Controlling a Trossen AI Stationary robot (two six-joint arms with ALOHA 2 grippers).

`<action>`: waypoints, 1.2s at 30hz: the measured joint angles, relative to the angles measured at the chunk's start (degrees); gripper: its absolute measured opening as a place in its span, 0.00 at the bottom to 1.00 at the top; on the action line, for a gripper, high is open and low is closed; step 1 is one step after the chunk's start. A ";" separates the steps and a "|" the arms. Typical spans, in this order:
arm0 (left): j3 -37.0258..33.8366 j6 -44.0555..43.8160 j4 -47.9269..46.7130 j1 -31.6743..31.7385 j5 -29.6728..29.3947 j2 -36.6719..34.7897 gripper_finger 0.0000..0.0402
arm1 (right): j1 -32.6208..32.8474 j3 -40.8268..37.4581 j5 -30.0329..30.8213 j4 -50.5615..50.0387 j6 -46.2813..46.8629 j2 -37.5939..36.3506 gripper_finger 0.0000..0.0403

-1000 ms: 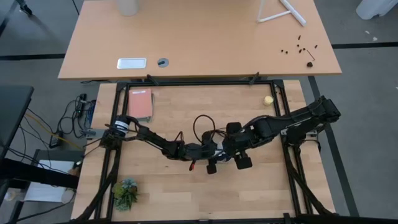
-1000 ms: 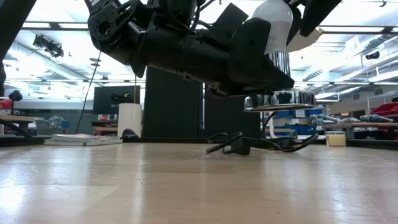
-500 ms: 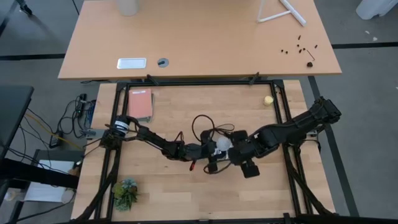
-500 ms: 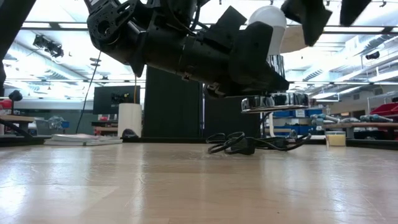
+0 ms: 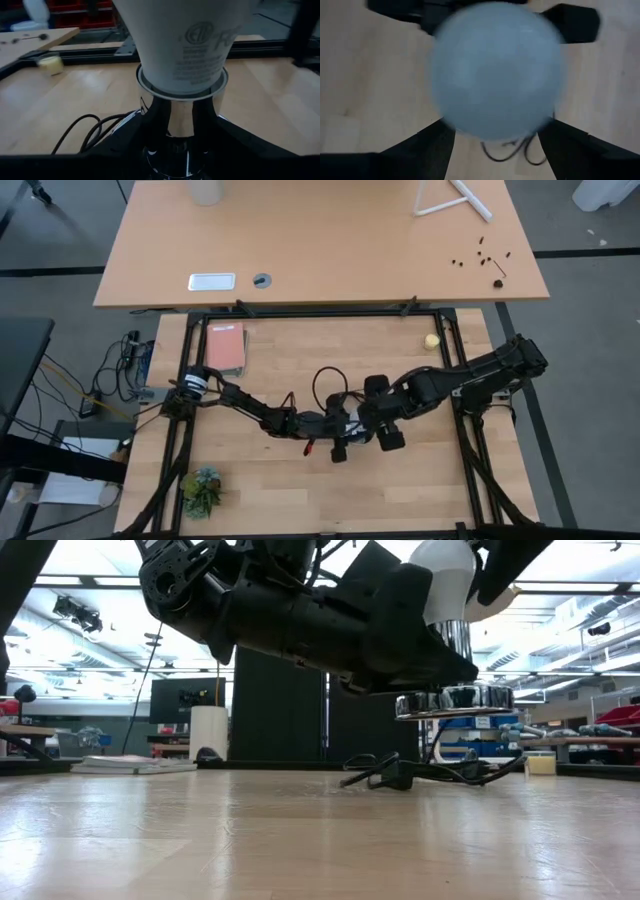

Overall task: Screw lightbulb
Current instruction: Insert the lightbulb into the lamp

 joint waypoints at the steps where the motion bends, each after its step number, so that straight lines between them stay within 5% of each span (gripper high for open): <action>1: 0.00 -0.61 0.01 0.00 -1.11 0.00 0.49 | 0.24 0.00 -0.75 0.02 0.15 0.00 0.70; 10: 0.00 -4.09 -0.07 0.03 -10.32 0.02 0.49 | 5.34 0.00 -5.17 1.82 4.78 0.00 0.70; 16: 0.00 -2.62 -0.13 0.04 -5.10 0.01 0.49 | 4.61 0.00 1.83 -3.68 6.42 0.00 0.69; 23: 0.00 -0.60 -0.09 0.00 0.98 0.01 0.49 | 0.92 0.00 1.82 -1.21 4.91 0.00 0.69; 36: 0.03 -4.65 0.52 0.01 -8.13 0.01 0.49 | 3.93 0.00 -2.20 3.21 5.96 0.00 0.68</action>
